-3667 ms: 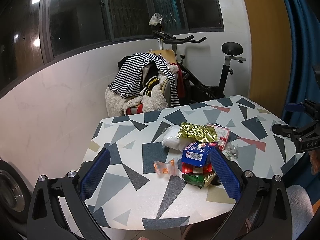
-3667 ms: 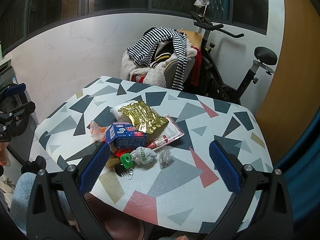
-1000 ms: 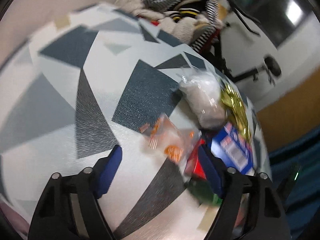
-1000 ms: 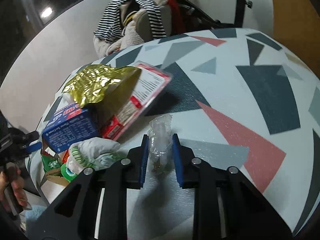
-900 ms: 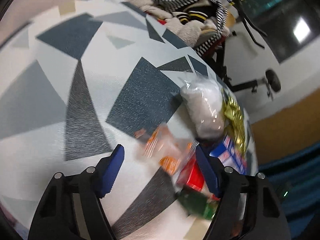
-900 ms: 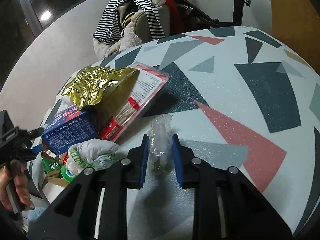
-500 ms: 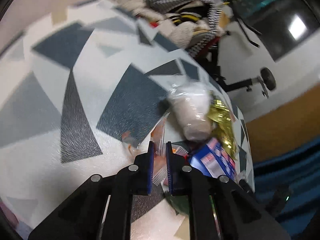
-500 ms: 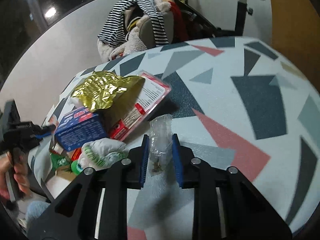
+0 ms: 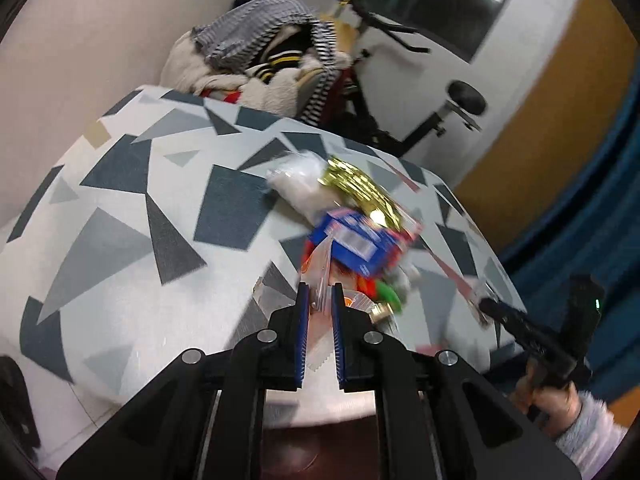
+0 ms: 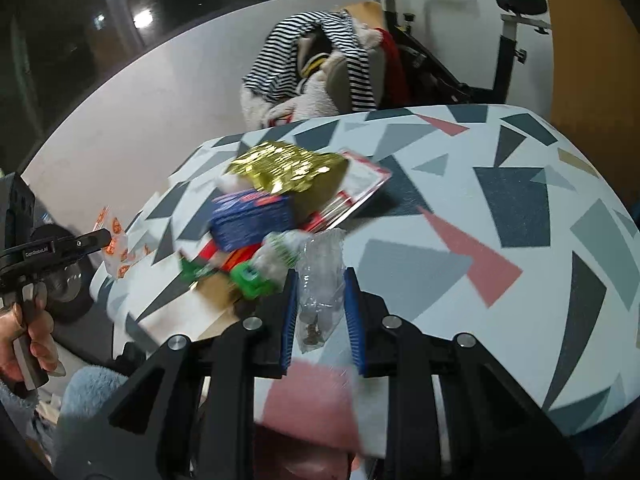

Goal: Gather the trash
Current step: 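Grasp the orange candy wrapper with the left gripper while the right gripper carries the clear bag toward the bin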

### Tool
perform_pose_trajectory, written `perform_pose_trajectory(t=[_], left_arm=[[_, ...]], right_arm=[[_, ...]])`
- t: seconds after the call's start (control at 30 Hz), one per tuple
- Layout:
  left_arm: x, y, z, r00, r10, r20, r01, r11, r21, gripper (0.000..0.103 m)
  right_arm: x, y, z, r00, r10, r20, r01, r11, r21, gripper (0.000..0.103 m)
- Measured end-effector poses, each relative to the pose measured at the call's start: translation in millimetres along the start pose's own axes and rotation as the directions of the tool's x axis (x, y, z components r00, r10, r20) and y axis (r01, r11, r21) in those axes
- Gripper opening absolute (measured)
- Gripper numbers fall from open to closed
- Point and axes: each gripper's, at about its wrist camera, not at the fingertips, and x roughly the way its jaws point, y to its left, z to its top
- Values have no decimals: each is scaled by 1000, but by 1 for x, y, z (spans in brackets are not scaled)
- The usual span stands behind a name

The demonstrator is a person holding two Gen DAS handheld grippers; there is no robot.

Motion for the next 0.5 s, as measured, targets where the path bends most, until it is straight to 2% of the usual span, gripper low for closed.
perform_pose_trajectory(t=[0.13, 0.3, 0.5], left_arm=[[-17, -18, -37, 1000, -28, -14, 29, 996, 86, 11], [-23, -32, -84, 996, -72, -50, 78, 986, 145, 11], [-15, -33, -119, 992, -100, -78, 110, 983, 148, 11]], right_arm=[[-10, 13, -19, 1000, 24, -3, -24, 999, -27, 25], [-17, 32, -48, 998, 53, -23, -54, 997, -57, 26], [-11, 56, -81, 995, 72, -76, -79, 992, -99, 26]])
